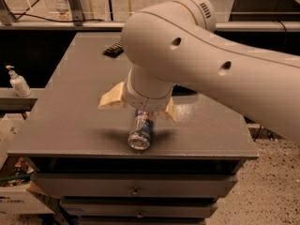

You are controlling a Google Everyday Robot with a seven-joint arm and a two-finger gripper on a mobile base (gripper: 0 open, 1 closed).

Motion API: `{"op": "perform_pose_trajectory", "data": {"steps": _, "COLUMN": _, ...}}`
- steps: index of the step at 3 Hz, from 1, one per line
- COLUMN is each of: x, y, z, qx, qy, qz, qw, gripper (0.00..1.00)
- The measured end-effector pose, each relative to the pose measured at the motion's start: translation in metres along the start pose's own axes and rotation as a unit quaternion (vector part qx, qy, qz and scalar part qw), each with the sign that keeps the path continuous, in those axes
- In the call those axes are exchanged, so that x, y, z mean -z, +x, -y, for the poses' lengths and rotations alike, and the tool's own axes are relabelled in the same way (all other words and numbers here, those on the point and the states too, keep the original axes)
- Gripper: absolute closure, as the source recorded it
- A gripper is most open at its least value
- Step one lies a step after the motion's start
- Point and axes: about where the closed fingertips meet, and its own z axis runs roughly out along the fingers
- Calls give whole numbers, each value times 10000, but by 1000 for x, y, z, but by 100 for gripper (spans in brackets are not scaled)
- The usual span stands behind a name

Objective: Pick redbull can

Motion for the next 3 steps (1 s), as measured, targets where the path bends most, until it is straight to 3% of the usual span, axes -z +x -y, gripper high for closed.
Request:
{"op": "perform_pose_trajectory", "data": {"steps": 1, "x": -15, "y": 9, "z": -4, "qx": -60, "qy": -315, "qz": -106, "qw": 9994, "gripper": 0}}
{"op": "perform_pose_trajectory", "data": {"steps": 2, "x": -23, "y": 11, "z": -9, "qx": -89, "qy": -544, "qz": -165, "qw": 9983, "gripper": 18}}
{"op": "perform_pose_trajectory", "data": {"steps": 3, "x": -25, "y": 13, "z": -12, "qx": -78, "qy": -660, "qz": -225, "qw": 9975, "gripper": 42}}
